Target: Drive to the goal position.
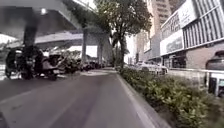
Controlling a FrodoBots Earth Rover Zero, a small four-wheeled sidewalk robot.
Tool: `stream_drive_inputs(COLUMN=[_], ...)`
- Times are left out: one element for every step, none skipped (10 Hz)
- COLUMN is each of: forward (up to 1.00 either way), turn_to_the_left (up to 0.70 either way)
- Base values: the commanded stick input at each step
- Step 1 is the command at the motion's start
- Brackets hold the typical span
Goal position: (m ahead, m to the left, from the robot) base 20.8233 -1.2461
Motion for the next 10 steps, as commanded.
stream_drive_inputs(forward=[0.45, 0.45, 0.45, 0.45, 0.45, 0.45, 0.45, 0.45, 0.45, 0.45], turn_to_the_left=[0.00, 0.00, 0.00, 0.00, 0.00, 0.00, 0.00, 0.00, 0.00, 0.00])
